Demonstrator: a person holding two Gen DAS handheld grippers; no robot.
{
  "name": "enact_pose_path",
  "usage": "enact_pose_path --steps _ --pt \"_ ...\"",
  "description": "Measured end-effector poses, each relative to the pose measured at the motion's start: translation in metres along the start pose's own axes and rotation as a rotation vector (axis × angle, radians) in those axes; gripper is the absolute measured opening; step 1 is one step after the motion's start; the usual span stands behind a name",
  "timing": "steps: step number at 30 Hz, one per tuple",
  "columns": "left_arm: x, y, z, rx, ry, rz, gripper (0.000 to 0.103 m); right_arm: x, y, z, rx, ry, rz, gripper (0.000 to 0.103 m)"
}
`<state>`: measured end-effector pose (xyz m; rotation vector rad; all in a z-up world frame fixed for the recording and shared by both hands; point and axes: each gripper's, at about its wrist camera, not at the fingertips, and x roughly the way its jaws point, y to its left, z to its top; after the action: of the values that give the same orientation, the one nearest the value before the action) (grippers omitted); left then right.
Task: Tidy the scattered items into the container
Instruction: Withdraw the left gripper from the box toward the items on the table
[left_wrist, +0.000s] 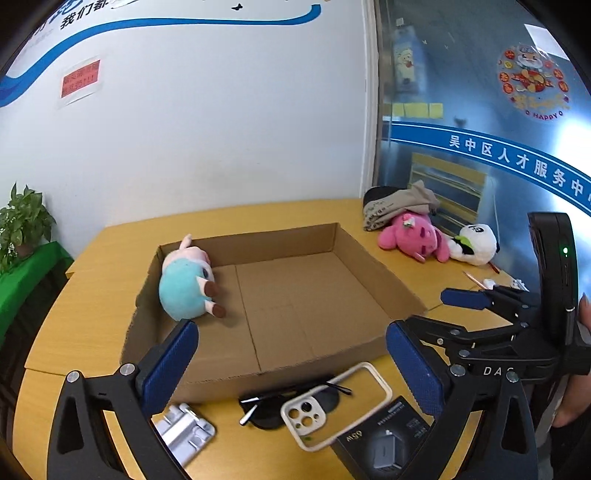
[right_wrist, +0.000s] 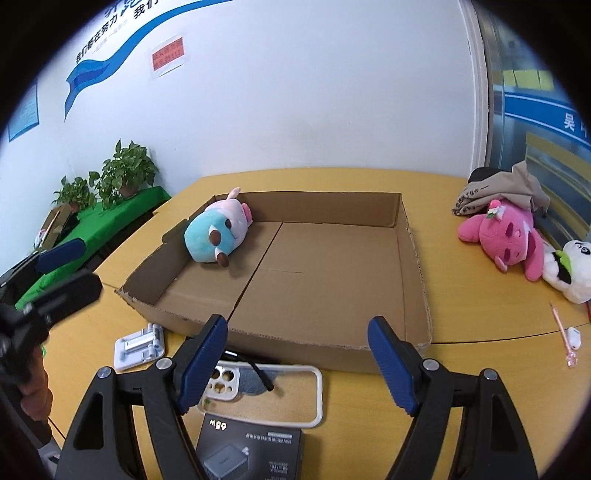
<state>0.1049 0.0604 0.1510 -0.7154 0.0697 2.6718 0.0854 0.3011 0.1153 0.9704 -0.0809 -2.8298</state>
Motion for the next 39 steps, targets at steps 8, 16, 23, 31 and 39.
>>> enact_pose_path --steps 8,16,23,31,39 --pt "-0.002 -0.008 -0.002 -0.020 0.012 -0.012 0.103 -0.009 -0.011 -0.005 0.014 0.001 -0.023 0.078" --pt "0.004 0.010 -0.014 -0.086 0.059 -0.002 0.103 -0.005 -0.013 -0.009 0.028 0.021 0.010 0.078" --pt "0.020 0.022 -0.034 -0.132 0.130 -0.010 0.103 0.016 -0.018 -0.021 0.047 0.088 0.034 0.078" --pt "0.040 0.027 -0.053 -0.175 0.193 -0.030 0.102 0.031 -0.029 -0.037 0.063 0.158 0.057 0.078" --pt "0.042 0.022 -0.052 -0.162 0.202 -0.046 0.102 0.033 -0.031 -0.042 0.060 0.176 0.080 0.078"
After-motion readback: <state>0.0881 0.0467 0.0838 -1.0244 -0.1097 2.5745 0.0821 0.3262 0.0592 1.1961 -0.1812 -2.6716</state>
